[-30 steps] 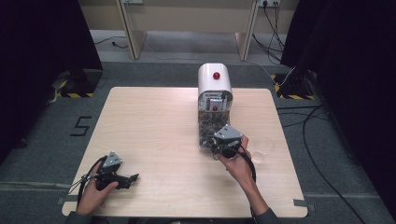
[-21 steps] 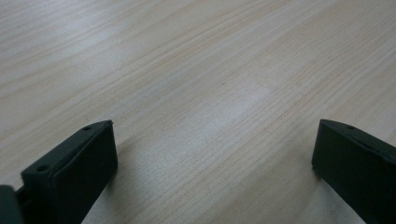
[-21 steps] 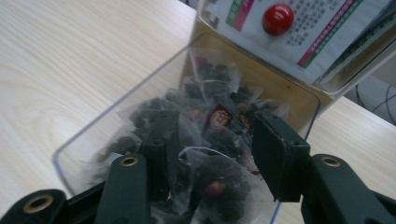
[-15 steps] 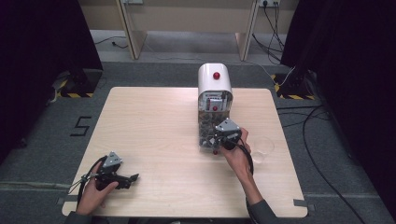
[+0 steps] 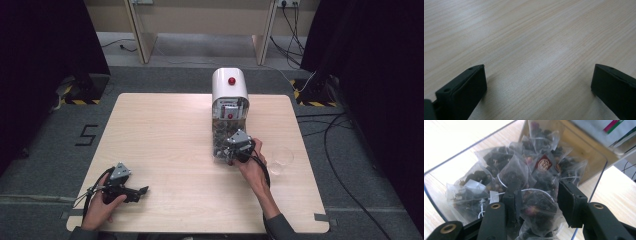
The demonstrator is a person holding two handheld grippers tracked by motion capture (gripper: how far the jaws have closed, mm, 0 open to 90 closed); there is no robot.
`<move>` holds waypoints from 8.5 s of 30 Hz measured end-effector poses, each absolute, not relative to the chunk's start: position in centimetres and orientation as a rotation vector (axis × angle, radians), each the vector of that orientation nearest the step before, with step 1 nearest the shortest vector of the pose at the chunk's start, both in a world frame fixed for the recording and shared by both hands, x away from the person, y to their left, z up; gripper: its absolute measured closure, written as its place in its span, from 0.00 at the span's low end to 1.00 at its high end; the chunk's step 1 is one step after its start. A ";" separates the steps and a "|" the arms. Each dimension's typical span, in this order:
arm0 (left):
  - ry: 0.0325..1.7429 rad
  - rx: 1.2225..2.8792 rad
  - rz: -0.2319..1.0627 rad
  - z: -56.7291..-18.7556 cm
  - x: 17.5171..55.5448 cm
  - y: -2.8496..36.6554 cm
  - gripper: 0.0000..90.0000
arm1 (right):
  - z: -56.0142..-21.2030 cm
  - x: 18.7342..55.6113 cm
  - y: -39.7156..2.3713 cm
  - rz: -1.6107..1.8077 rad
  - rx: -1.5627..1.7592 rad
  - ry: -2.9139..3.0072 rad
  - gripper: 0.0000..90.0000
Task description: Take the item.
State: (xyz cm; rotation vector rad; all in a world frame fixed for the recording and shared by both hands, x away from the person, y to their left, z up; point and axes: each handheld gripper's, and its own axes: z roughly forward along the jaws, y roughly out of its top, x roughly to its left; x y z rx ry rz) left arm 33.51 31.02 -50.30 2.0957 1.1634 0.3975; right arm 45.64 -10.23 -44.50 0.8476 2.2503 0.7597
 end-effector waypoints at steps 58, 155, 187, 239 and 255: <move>1.164 2.095 0.398 -50.3 33.5 31.0 0.00 | -36.2 41.9 -15.5 1.197 0.808 2.033 0.89; 1.161 2.095 0.396 -50.3 33.5 31.0 0.00 | -40.1 41.0 -27.1 1.008 1.165 2.143 0.88; 1.161 2.095 0.397 -50.3 33.5 31.0 0.00 | -39.4 40.8 -26.5 1.044 1.128 2.119 0.70; 1.161 2.095 0.397 -50.3 33.5 31.0 0.00 | -39.1 39.7 -21.4 1.084 0.970 2.229 0.49; 1.161 2.095 0.397 -50.3 33.5 31.0 0.00 | -40.3 38.9 -20.2 1.053 0.923 2.307 0.48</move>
